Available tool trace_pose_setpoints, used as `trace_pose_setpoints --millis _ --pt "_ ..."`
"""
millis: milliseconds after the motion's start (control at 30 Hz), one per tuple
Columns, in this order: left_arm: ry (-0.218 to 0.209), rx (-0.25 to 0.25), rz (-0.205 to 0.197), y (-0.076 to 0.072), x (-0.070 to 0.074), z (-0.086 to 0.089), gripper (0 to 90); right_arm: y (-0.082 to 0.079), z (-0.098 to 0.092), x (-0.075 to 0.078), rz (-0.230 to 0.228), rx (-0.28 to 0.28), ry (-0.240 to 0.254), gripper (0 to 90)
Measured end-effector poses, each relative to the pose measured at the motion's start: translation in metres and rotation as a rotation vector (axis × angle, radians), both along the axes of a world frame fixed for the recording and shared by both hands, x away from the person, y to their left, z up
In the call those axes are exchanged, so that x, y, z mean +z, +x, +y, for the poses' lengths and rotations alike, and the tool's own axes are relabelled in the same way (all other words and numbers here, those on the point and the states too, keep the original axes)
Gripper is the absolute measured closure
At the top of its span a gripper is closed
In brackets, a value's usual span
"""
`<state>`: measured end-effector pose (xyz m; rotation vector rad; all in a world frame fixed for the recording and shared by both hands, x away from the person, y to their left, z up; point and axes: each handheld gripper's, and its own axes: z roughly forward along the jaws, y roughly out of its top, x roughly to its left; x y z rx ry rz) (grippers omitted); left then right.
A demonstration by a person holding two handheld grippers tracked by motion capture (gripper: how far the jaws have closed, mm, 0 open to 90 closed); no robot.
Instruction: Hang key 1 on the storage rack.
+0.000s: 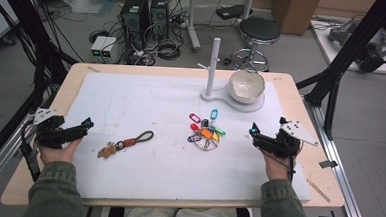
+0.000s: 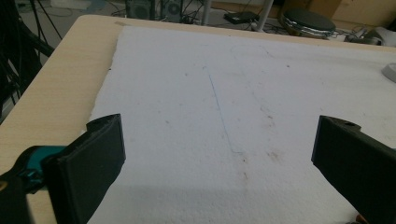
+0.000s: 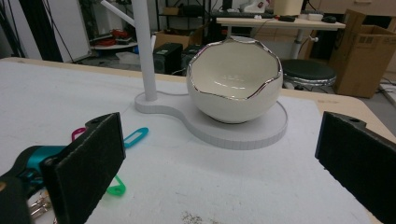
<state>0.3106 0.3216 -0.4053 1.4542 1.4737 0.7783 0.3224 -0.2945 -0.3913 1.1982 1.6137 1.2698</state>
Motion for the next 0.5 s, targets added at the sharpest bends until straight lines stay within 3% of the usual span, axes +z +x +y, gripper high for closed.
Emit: trace_pose_setpoints --millis 500 --pt "-0.008 -0.015 0.002 -0.0004 0.0005 -0.0024 3.2 0.0002 0.0006 -0.0004 0.005 0.004 0.0 0.5"
